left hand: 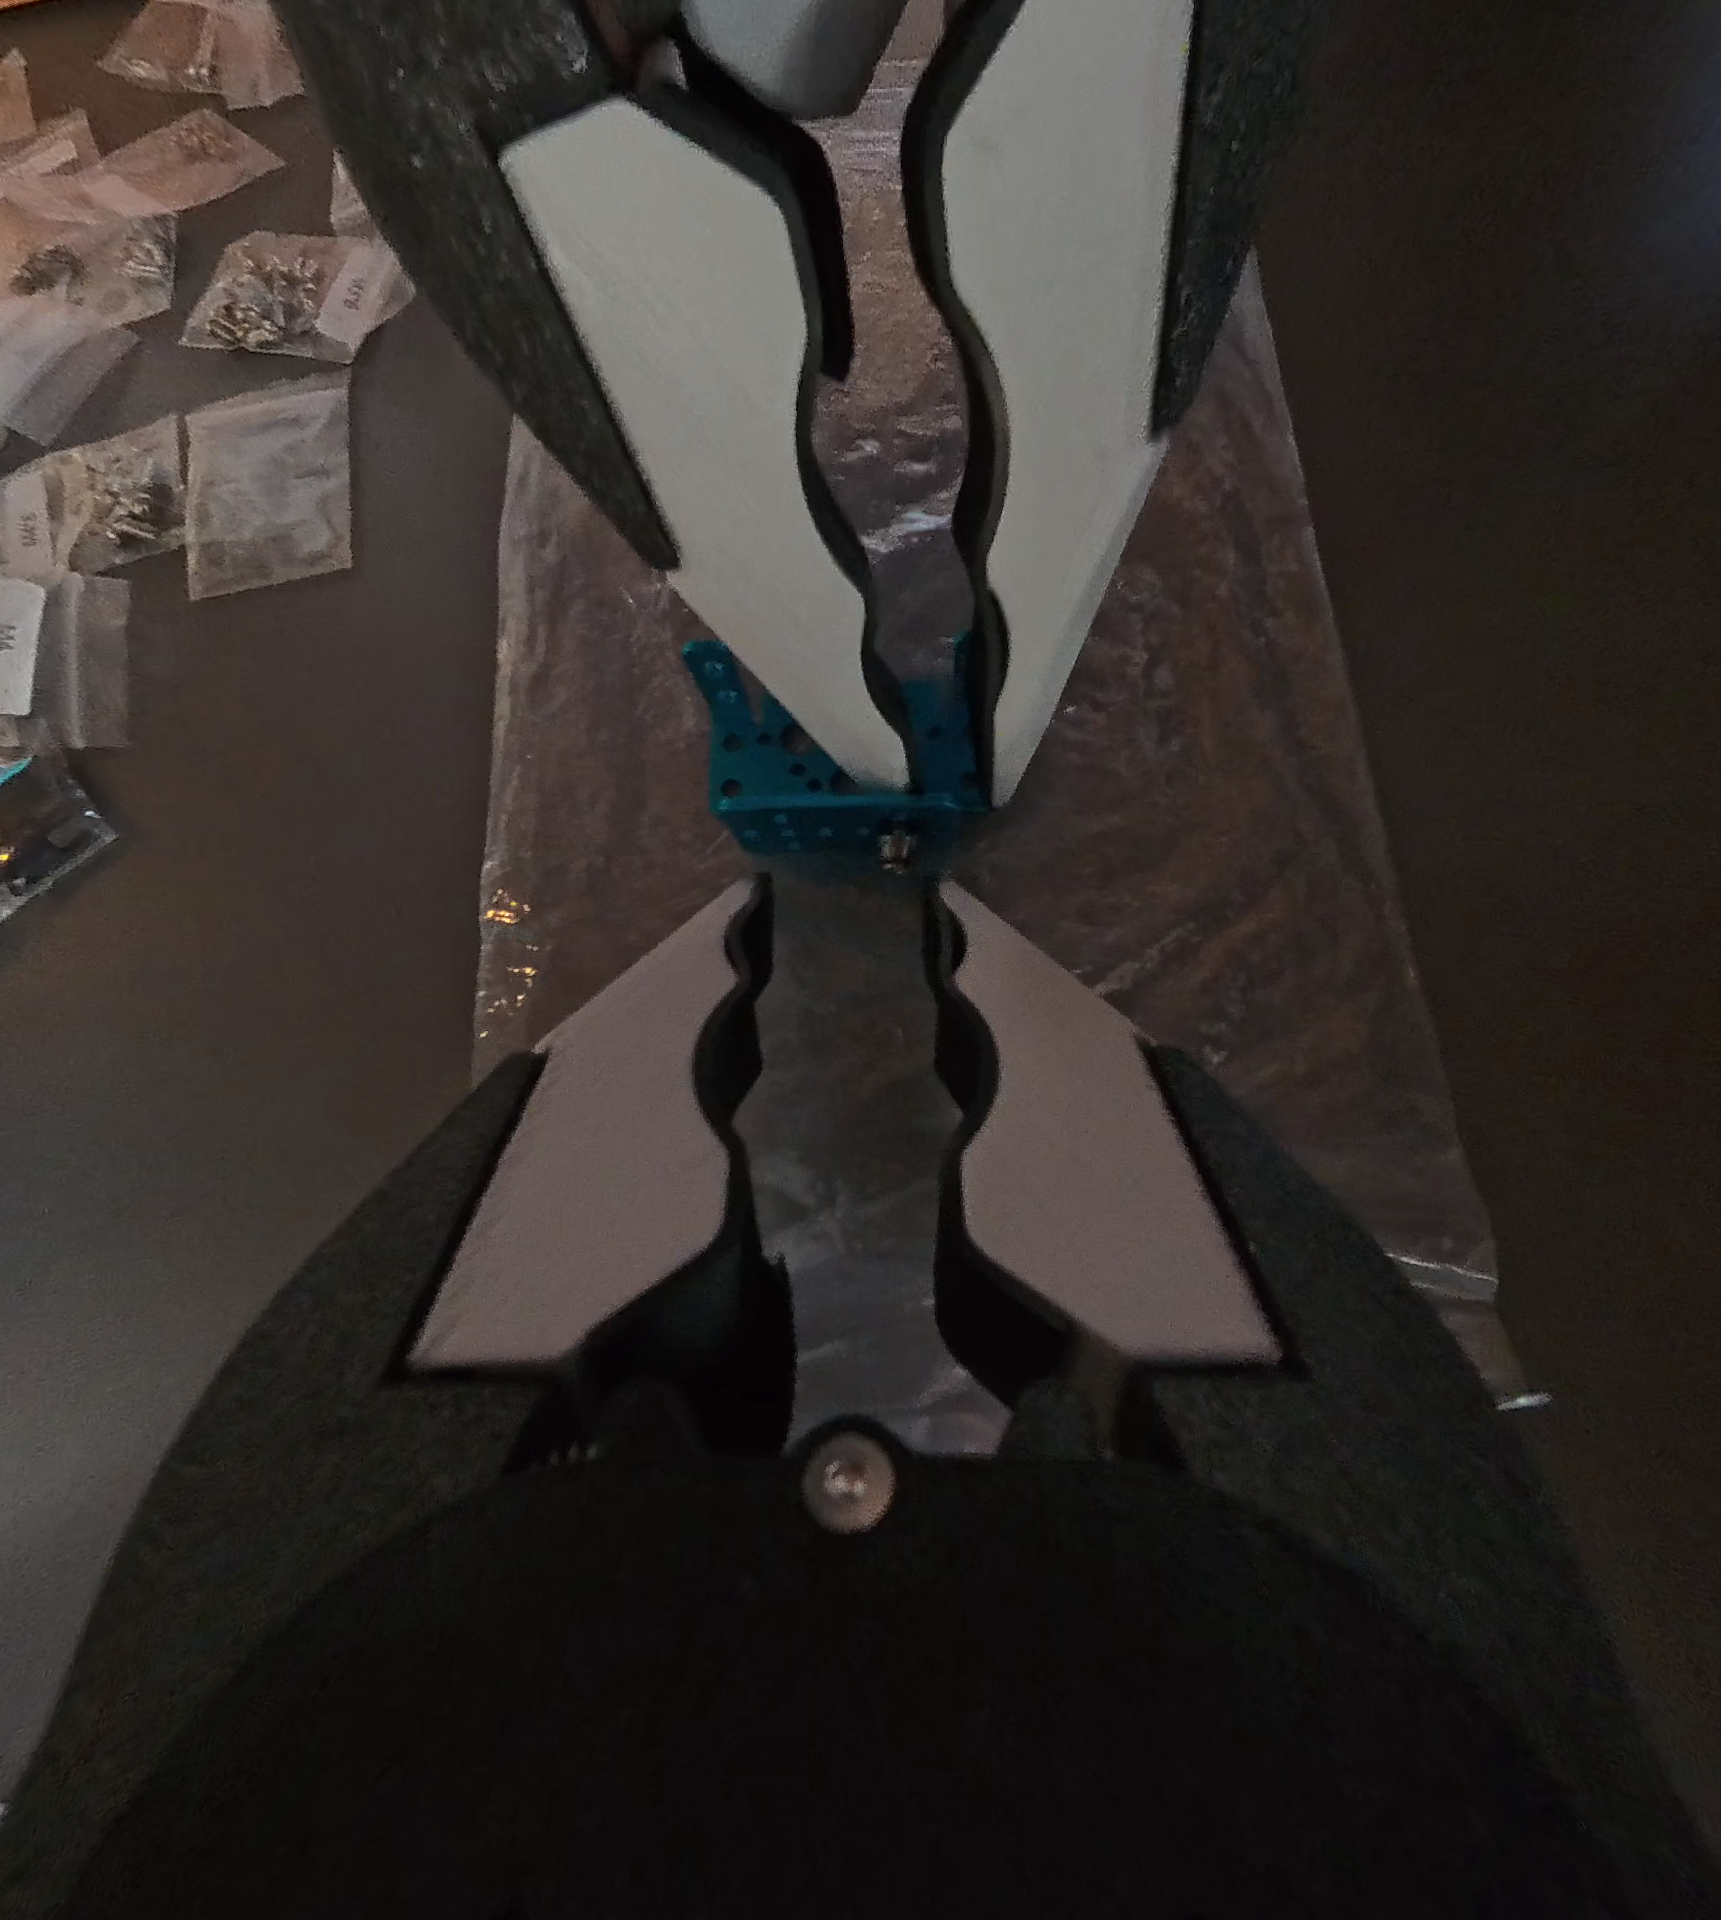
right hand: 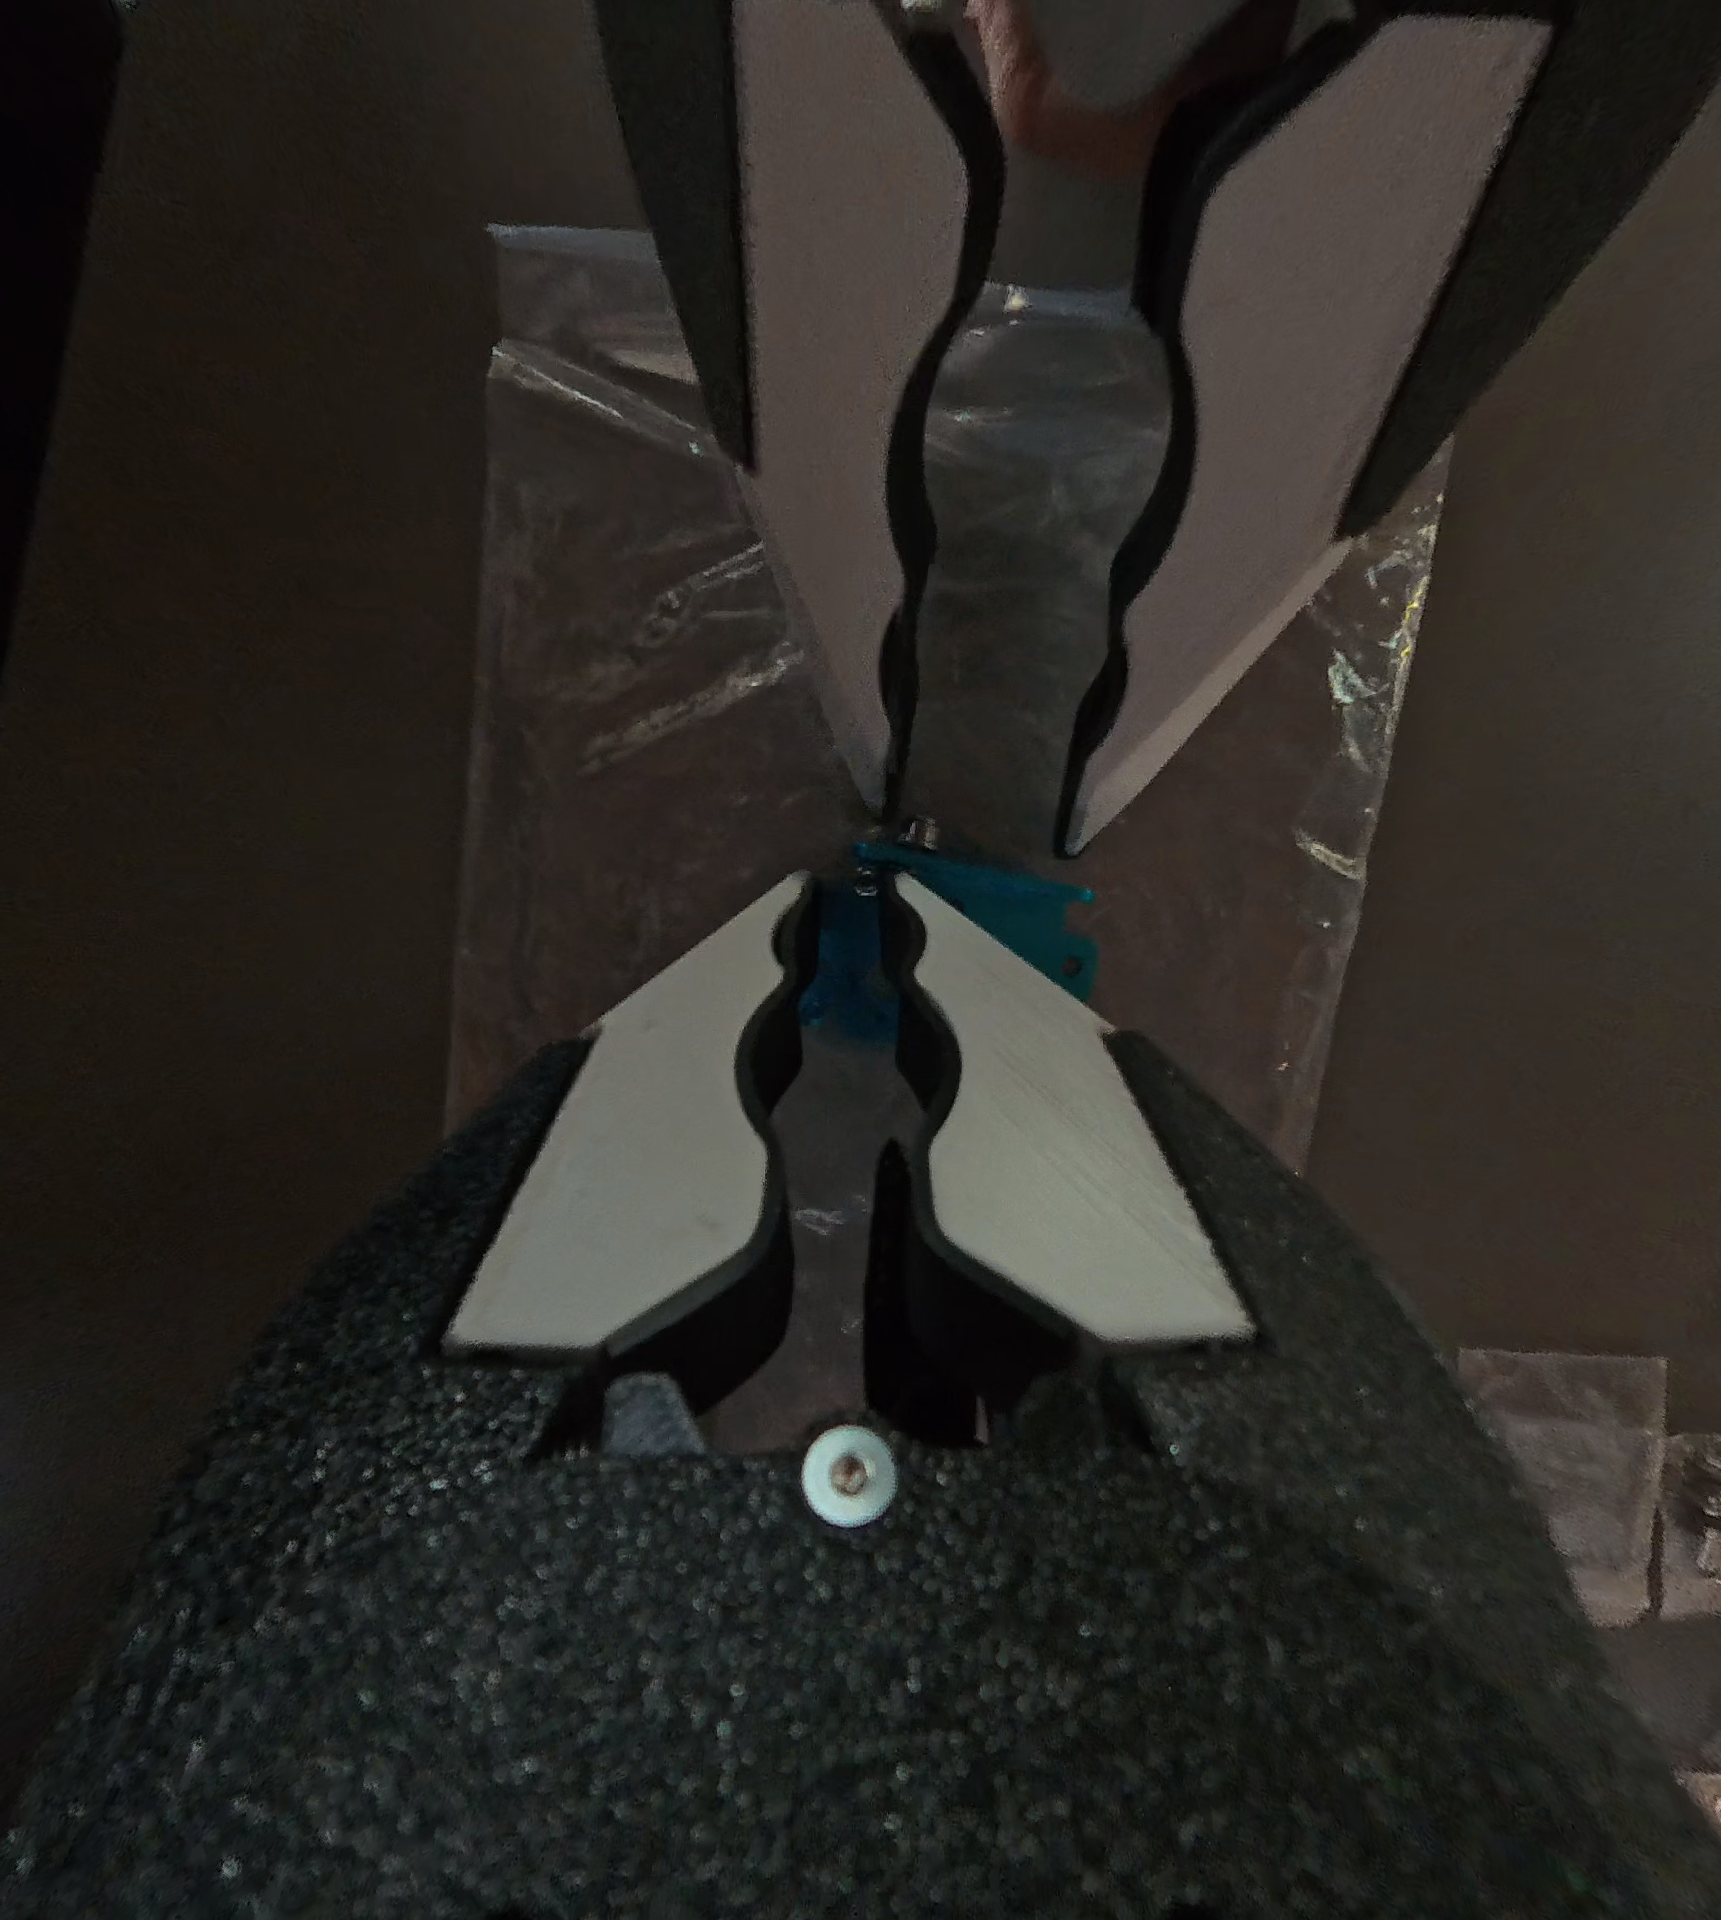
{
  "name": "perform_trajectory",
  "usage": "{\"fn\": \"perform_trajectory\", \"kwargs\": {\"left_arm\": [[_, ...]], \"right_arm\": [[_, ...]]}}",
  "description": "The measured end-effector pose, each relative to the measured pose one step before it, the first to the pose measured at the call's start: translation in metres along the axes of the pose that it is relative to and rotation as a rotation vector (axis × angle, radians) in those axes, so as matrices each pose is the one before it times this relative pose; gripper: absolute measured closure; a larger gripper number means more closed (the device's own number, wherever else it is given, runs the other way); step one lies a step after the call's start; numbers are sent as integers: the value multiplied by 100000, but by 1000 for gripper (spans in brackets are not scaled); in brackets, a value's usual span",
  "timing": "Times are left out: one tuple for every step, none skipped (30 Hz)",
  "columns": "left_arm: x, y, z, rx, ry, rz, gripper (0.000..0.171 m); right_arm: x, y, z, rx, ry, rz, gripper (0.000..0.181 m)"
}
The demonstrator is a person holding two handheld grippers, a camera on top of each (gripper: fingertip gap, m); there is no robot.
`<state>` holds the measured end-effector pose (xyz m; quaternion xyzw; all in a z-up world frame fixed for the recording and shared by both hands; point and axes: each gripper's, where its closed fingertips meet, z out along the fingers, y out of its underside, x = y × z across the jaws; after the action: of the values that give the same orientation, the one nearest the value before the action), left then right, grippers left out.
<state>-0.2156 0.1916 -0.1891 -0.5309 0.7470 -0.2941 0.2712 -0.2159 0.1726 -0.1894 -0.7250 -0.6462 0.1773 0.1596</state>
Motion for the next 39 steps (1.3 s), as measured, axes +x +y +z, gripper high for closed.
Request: {"fn": "perform_trajectory", "kwargs": {"left_arm": [[-56, -6, 3, 26, -351, 235, 145], [-85, -18, -14, 193, -593, 271, 147], [47, -84, -30, 489, 151, 313, 151], [166, -91, -16, 492, 751, 498, 155], [194, -114, 20, 434, 673, 782, 160], [222, -15, 85, -312, 523, 824, 164], [184, 8, 98, -452, 245, 926, 167], [-9, -58, 50, -119, -1021, 1099, 167], [-23, -20, 32, -15, -949, 982, 167], [-10, -12, 2, 17, -522, 727, 167], [-17, -28, 0, 216, -319, 412, 167], [-28, 25, 8, -96, -212, 156, 167], [-19, 5, 3, 34, -146, 181, 167], [-54, -26, -16, 166, -364, 86, 167], [-57, 9, 6, -12, -392, 48, 167], [-4, 54, 13, -292, 37, -15, 167], [3, 59, 21, -276, 82, -6, 167], [8, 37, -6, -52, 78, 53, 167], [17, 17, -17, -32, 141, 123, 167], [-16, 20, -8, -8, -97, 144, 167], [-3, 5, -7, 11, 23, 130, 167], [18, -1, -4, 4, 54, 165, 167], [15, -4, -7, 92, 53, 121, 167], [-2, -34, -8, 159, -31, 95, 167], [-10, -46, -3, 221, -134, 139, 167], [-10, -33, 1, 133, -257, 190, 167], [0, -15, 10, -32, -144, 191, 167], [-41, -30, 22, 33, -414, 200, 167], [-22, -44, 33, 63, -328, 188, 167], [18, -42, 31, 19, -115, 167, 167], [25, -13, 22, -94, -121, 137, 167], [13, 39, 27, -283, -119, 256, 167], [23, 15, 29, -168, -40, 247, 167], [3, -4, -4, -8, -126, 145, 167], [2, -6, 2, 15, -25, 49, 167], [3, 2, -1, -17, -7, -52, 167], [-19, 3, 0, 32, -56, -101, 167], [-1, -7, -11, 45, -28, -24, 167], [9, 3, -6, -3, 0, 48, 167]], "right_arm": [[121, 44, 124, -394, 811, -135, 173], [44, 55, 86, -432, 370, -206, 173], [-6, -3, -31, 1, 56, -93, 173], [36, 26, 22, -262, 372, -88, 173], [18, -30, 15, 26, 240, 174, 173], [15, -18, 22, -129, 272, -173, 173], [23, 8, -2, -255, 493, -403, 173], [-6, 20, -8, -400, 395, -342, 174], [9, 41, -20, -379, 345, -317, 174], [-1, 1, 0, -59, 141, -9, 175], [-68, -30, 15, 223, -486, -142, 178], [-23, -72, 25, 566, -41, -172, 179], [-7, -13, 6, 348, -118, -74, 179], [15, 38, -42, -35, -90, -43, 181], [79, 50, -81, -183, 595, -306, 181], [95, 127, -98, -787, 841, -348, 181], [31, 159, -147, -852, 445, -161, 181], [-53, 85, -197, -243, -38, 141, 181], [-77, -54, -216, 681, -263, 519, 181], [-181, -127, -194, 1151, -886, 746, 181], [-237, -159, -102, 1141, -1072, 913, 181], [-220, -141, 18, 681, -469, 426, 181], [-148, -61, 121, -272, 497, -541, 180], [86, 42, 175, -1081, 1990, -968, 178], [-30, 133, 155, -1567, 915, -1036, 177], [-49, 35, 114, -707, 194, -555, 176], [42, -79, 72, 320, 240, 226, 176], [4, -89, 57, 530, -470, 692, 175], [-71, -79, 72, 629, -1070, 728, 174], [-50, -6, 124, 186, -773, 710, 173], [-77, 107, 190, -491, -728, 446, 172], [-136, -186, 37, 1190, -684, 124, 172], [-341, 11, 40, -207, -1909, 12, 171], [-394, -77, -12, 186, -1970, -405, 172], [-481, -12, 40, -203, -2306, -516, 172], [-483, -70, 11, 111, -2161, -941, 172], [-183, -144, -78, 647, -402, -673, 172], [17, -66, -118, 171, 408, -319, 172], [87, 61, -140, -490, 785, -346, 171]]}}
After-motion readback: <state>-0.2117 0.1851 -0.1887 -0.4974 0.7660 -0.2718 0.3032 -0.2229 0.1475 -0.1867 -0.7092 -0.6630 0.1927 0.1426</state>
